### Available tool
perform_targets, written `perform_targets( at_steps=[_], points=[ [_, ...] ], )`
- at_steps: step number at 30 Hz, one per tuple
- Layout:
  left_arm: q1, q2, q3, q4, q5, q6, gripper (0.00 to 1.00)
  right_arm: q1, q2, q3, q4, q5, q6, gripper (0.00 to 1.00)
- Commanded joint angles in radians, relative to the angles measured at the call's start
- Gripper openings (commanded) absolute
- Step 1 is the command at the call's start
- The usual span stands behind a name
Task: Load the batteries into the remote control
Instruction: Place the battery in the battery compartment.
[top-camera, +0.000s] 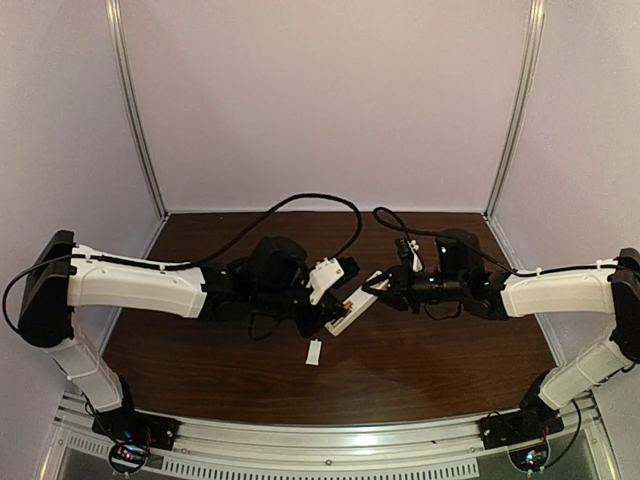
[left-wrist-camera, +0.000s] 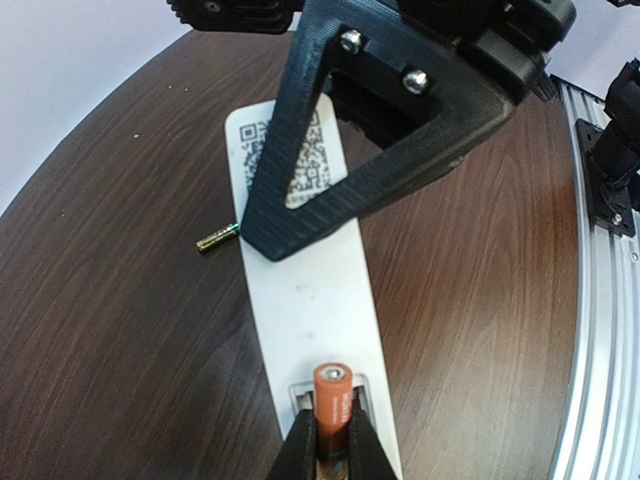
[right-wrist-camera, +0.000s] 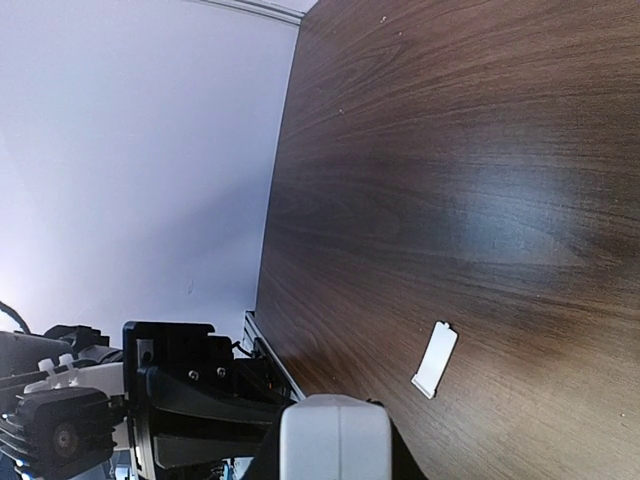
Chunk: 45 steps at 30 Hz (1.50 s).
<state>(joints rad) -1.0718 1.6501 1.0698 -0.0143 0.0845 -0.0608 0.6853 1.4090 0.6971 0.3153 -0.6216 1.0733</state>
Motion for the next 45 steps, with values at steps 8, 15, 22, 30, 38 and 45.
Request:
perform_targets(
  at_steps=[8, 15, 22, 30, 38, 45],
  points=[
    [-0.005, 0.038, 0.027, 0.019, -0.111, 0.024, 0.07, 0.007, 0.005, 0.018, 0.028, -0.013, 0.006, 0.0],
    [-0.005, 0.04, 0.025, -0.018, -0.136, 0.021, 0.1, 0.007, 0.008, 0.019, 0.028, -0.016, 0.005, 0.0],
    [-0.007, 0.04, 0.024, -0.035, -0.149, 0.012, 0.2, 0.006, 0.009, 0.022, 0.027, -0.016, 0.004, 0.0],
    [-0.006, 0.045, 0.025, -0.039, -0.149, 0.001, 0.23, 0.007, 0.011, 0.021, 0.02, -0.015, -0.003, 0.0],
    [-0.006, 0.034, 0.038, -0.06, -0.124, -0.005, 0.31, 0.006, 0.017, 0.027, -0.021, -0.007, -0.034, 0.0],
    [-0.006, 0.022, 0.041, -0.062, -0.092, -0.013, 0.4, 0.006, 0.027, 0.037, -0.049, -0.001, -0.059, 0.0]
  ],
)
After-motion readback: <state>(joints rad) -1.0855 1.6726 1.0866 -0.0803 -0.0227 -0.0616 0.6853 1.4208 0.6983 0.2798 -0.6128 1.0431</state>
